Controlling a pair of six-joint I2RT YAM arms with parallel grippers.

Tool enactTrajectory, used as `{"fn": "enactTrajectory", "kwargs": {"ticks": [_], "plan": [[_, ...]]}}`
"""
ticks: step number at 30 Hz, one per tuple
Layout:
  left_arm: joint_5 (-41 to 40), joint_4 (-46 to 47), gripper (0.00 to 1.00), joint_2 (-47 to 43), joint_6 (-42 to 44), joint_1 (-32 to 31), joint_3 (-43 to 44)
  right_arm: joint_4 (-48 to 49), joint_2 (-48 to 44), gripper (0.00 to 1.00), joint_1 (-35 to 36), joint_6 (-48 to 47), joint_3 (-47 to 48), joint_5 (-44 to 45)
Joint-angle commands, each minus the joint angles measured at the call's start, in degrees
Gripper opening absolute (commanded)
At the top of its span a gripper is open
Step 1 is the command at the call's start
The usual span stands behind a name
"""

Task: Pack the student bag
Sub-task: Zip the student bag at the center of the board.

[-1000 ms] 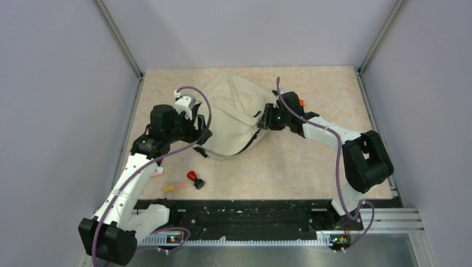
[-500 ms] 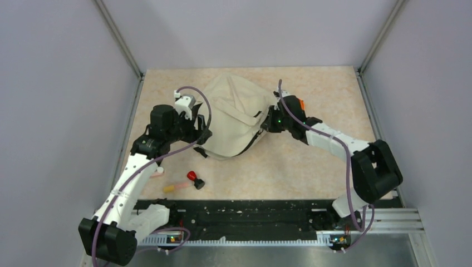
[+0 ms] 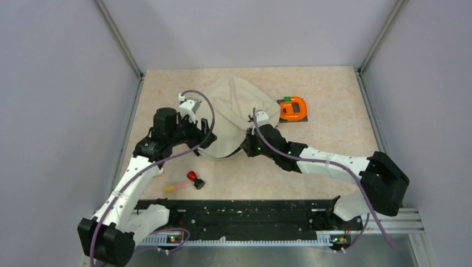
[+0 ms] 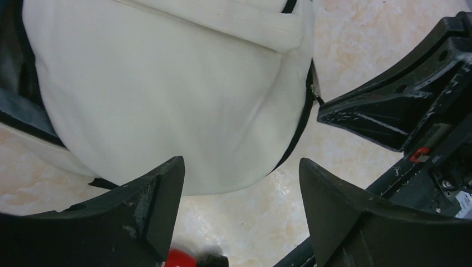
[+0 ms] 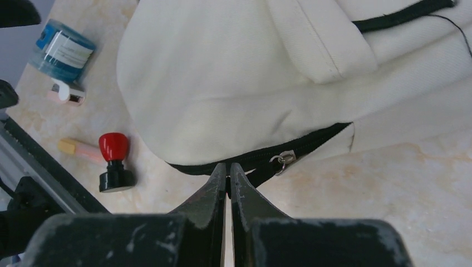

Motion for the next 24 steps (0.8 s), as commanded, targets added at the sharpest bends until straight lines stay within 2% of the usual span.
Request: {"fn": "enactTrajectory", "kwargs": {"ticks": [1, 4, 9, 12, 16, 20, 24], "plan": [[0.8, 3.3, 0.79, -1.9, -1.4, -2.6, -0.6, 5.8, 2.7, 0.00, 3.9, 0.4, 4.0, 0.6], [-0.5, 4.3, 0.78, -3.4, -3.8, -4.9, -1.4, 7.2, 2.9, 0.00, 4.1, 1.4, 4.3, -0.2], [-2.6, 10.6, 0.76, -7.8, -8.7, -8.4, -6.3, 3.3, 2.0, 0.00, 4.1, 0.8, 5.9, 4.8], [-4.8, 17.6, 0.76, -11.0, -11.7, -10.0, -11.1, 1.4, 1.1, 0.02, 4.0, -2.0, 7.5, 5.8], [-5.6, 27.7, 0.76, -13.7, -16.1, -11.9, -18.2, -3.2, 0.2, 0.25, 3.5, -5.2, 11.3, 7.1], [-6.9, 29.6, 0.76, -13.2, -13.9, -14.2, -20.1, -7.6, -2.4, 0.52, 1.0, -6.2, 12.6, 7.9], [-10.2, 27.4, 0.75, -9.6, -9.6, -17.1, -18.2, -9.2, -5.8, 0.64, -2.9, -6.4, 11.1, 8.5]]}}
